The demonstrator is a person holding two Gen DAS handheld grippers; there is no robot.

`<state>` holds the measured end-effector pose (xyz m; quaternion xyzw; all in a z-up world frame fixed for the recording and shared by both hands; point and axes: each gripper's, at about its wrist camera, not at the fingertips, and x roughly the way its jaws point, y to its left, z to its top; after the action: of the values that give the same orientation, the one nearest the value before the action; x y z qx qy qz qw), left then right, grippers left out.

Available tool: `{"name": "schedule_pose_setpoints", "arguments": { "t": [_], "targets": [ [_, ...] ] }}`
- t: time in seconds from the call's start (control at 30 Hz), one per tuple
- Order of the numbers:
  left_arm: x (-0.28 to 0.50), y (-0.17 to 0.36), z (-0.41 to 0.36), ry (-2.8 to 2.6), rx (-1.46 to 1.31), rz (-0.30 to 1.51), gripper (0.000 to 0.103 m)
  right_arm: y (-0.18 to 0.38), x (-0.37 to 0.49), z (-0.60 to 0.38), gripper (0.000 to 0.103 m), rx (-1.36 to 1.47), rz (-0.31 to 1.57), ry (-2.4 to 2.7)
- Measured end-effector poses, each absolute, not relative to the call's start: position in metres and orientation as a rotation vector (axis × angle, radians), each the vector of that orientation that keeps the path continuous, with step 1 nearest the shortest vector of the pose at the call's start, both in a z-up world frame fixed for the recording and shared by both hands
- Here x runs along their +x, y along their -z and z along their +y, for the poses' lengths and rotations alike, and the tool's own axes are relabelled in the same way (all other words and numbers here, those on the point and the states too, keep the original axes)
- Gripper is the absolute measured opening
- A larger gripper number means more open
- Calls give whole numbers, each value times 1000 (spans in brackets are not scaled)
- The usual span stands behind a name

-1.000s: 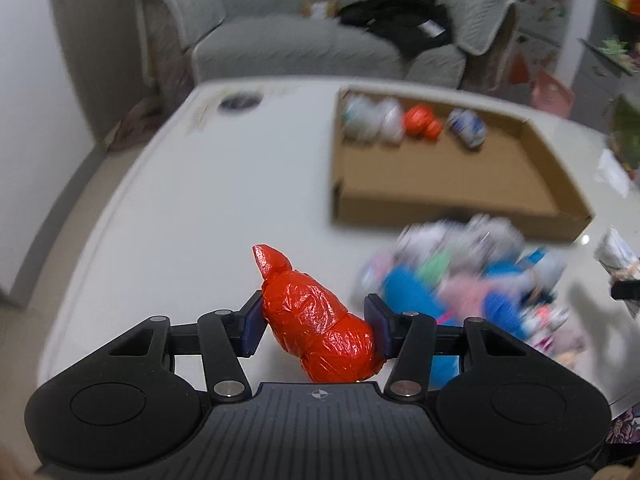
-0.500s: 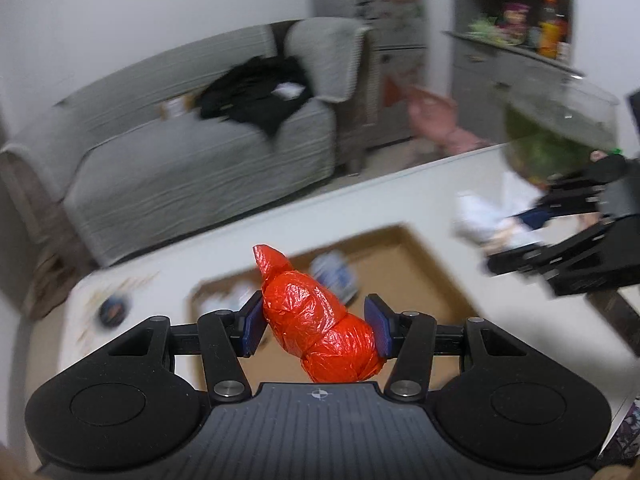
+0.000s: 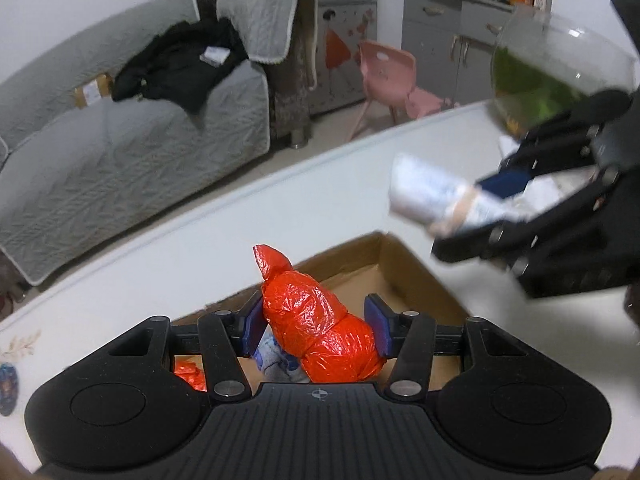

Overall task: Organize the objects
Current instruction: 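Place orange bag and white rolled towel in the tray at the row's end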

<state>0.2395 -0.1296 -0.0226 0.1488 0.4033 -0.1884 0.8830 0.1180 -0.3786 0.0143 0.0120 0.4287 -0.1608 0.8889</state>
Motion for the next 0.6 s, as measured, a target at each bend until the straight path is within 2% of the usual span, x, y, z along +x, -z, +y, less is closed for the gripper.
{"name": "schedule_pose_setpoints", "arguments": {
  "t": [0.17, 0.3, 0.6],
  "targets": [
    [250, 46, -131, 445, 288, 873, 59, -15, 126, -383, 32, 40, 893, 328],
    [248, 62, -133, 424, 412, 881, 59, -11, 141, -383, 32, 53, 902, 301],
    [260, 68, -113, 360, 424, 911, 60, 19, 167, -378, 32, 64, 983, 257]
  ]
}}
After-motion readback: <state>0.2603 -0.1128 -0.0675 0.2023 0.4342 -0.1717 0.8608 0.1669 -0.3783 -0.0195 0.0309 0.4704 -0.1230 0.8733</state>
